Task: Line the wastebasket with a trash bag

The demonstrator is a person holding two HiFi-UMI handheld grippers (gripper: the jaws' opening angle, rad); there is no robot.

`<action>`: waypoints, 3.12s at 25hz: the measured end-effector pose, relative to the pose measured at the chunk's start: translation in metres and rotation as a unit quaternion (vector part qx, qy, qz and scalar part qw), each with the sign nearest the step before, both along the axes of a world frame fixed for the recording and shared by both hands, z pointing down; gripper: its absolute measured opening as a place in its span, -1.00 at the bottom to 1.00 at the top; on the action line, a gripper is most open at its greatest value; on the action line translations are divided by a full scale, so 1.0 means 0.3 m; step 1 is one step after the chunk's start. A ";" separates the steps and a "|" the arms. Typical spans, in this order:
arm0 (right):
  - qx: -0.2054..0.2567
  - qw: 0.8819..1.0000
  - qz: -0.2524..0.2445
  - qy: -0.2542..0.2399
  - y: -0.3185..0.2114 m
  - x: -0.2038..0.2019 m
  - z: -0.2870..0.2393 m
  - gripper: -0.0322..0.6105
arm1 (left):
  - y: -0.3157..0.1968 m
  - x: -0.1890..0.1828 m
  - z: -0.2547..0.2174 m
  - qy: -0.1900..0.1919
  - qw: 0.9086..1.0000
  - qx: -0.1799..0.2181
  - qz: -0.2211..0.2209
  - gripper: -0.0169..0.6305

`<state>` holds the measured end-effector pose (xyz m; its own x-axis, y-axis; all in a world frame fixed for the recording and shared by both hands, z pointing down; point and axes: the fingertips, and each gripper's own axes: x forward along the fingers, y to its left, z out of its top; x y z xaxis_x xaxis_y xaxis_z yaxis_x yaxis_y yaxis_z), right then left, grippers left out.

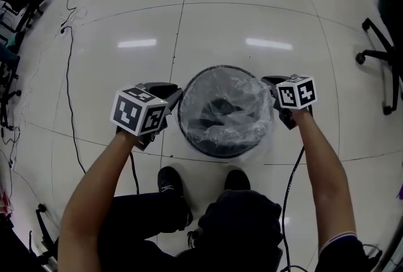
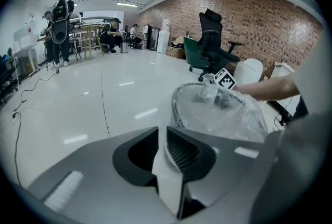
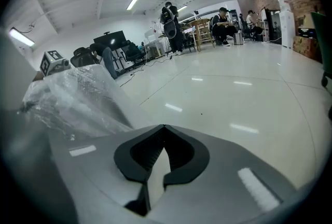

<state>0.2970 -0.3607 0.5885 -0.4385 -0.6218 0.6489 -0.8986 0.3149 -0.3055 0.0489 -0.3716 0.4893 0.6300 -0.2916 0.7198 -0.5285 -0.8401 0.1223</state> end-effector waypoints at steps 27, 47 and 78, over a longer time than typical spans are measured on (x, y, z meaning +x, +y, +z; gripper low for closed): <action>0.128 0.991 -0.028 -0.009 0.299 -0.171 -0.579 -0.84 | 0.304 0.136 -0.246 0.037 0.995 0.078 0.041 -0.76; 0.053 0.988 -0.125 0.078 0.392 -0.316 -0.392 -0.88 | 0.494 0.385 -0.024 -0.024 0.985 0.011 0.173 -0.77; 0.256 0.962 -0.078 0.062 0.591 -0.497 -1.000 -0.89 | 0.538 0.098 -0.715 0.140 0.965 0.219 -0.018 -0.91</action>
